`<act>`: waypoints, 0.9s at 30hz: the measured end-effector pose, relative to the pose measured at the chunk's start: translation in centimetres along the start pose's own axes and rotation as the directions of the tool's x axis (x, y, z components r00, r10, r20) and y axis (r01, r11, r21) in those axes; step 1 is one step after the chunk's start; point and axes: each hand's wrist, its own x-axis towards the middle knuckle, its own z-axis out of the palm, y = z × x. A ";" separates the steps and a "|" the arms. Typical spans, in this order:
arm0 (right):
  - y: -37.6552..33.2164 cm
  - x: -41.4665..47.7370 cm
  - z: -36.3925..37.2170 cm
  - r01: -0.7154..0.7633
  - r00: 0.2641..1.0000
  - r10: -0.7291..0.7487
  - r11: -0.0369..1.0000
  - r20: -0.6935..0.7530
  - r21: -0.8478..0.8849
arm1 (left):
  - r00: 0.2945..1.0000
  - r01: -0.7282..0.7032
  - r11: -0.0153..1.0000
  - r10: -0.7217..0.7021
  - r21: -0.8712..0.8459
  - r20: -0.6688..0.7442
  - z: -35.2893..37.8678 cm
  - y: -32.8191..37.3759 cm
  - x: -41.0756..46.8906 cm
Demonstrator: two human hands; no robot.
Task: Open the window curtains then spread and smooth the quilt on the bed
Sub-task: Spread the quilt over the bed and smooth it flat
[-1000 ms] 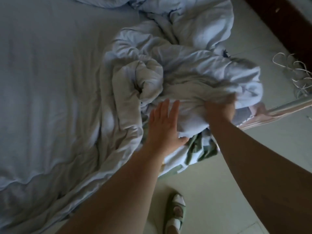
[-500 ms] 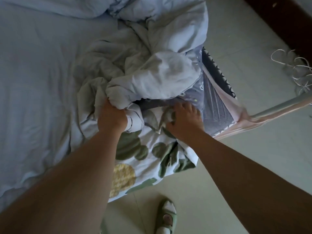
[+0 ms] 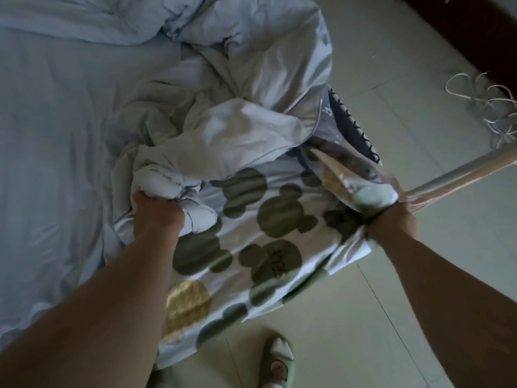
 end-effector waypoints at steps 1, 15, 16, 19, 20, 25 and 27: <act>0.1 -0.5 -0.4 -0.082 0.997 0.082 0.996 0.007 0.041 | 0.998 0.051 0.998 -0.051 -0.027 -0.023 0.0 0.5 -0.4; -6.5 -1.4 -1.8 0.840 0.434 -0.873 0.481 -0.221 -0.252 | 0.422 -0.826 0.327 0.899 0.459 0.119 3.4 13.8 -8.6; -6.2 -0.9 -1.9 0.839 0.394 -0.898 0.438 -0.193 -0.322 | 0.485 -0.812 0.375 0.860 0.447 0.158 3.8 13.9 -8.7; -3.9 1.6 -3.0 0.730 0.551 -0.832 0.517 -0.063 -0.447 | 0.655 -0.737 0.579 0.739 0.349 0.159 4.0 13.0 -8.2; -2.7 2.5 -3.6 0.644 0.655 -0.755 0.581 -0.035 -0.497 | 0.705 -0.699 0.641 0.693 0.317 0.154 4.1 12.4 -7.8; 1.5 4.5 -5.7 0.158 0.935 -0.350 0.560 -0.059 -0.814 | 0.781 -0.624 0.730 0.573 0.279 0.249 5.9 9.8 -7.0; 1.3 3.8 -4.4 0.223 0.919 -0.390 0.637 -0.059 -0.737 | 0.775 -0.620 0.758 0.550 0.204 0.312 7.0 9.7 -7.8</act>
